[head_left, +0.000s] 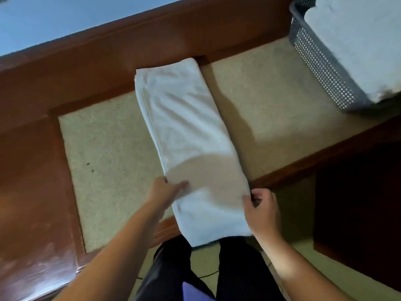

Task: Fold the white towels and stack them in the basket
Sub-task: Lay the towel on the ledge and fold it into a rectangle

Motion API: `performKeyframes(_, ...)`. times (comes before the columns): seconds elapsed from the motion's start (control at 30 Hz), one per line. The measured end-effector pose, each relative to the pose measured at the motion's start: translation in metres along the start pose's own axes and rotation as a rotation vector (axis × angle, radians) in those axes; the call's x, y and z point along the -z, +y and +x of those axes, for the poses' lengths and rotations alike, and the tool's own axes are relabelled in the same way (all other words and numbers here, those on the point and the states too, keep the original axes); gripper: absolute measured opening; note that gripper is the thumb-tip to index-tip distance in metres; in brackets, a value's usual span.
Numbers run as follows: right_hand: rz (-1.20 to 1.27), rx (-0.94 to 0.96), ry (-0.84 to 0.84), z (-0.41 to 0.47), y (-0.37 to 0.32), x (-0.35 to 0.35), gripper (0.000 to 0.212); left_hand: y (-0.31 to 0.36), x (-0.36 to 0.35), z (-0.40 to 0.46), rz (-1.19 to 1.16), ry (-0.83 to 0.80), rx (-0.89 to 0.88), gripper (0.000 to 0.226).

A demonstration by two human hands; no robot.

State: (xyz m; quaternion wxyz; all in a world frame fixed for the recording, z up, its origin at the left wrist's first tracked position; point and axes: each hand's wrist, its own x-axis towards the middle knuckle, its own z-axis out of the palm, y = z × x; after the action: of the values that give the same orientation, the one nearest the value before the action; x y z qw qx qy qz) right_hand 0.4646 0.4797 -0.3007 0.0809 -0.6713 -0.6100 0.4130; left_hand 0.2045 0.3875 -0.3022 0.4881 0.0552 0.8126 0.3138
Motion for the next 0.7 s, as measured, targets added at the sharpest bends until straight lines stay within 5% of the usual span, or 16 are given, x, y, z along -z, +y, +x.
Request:
performKeyframes(0.23, 0.123, -0.113, -0.507, 0.022, 0.020, 0.025, 0.018, -0.042, -0.028, -0.055, 0.009, 0.355, 0.016, 0.030)
performKeyframes(0.4, -0.019, -0.024, -0.728, 0.024, 0.036, 0.039, 0.026, -0.068, -0.049, -0.089, 0.093, 0.340, 0.019, 0.044)
performKeyframes(0.53, -0.143, 0.056, -0.786, 0.017, 0.042, 0.042, 0.024, -0.090, -0.055, -0.101, 0.109, 0.351, 0.015, 0.036)
performKeyframes(0.7, -0.213, 0.042, -0.666, 0.014, 0.063, 0.036, 0.030, -0.114, -0.060, -0.111, 0.142, 0.337, -0.032, 0.040)
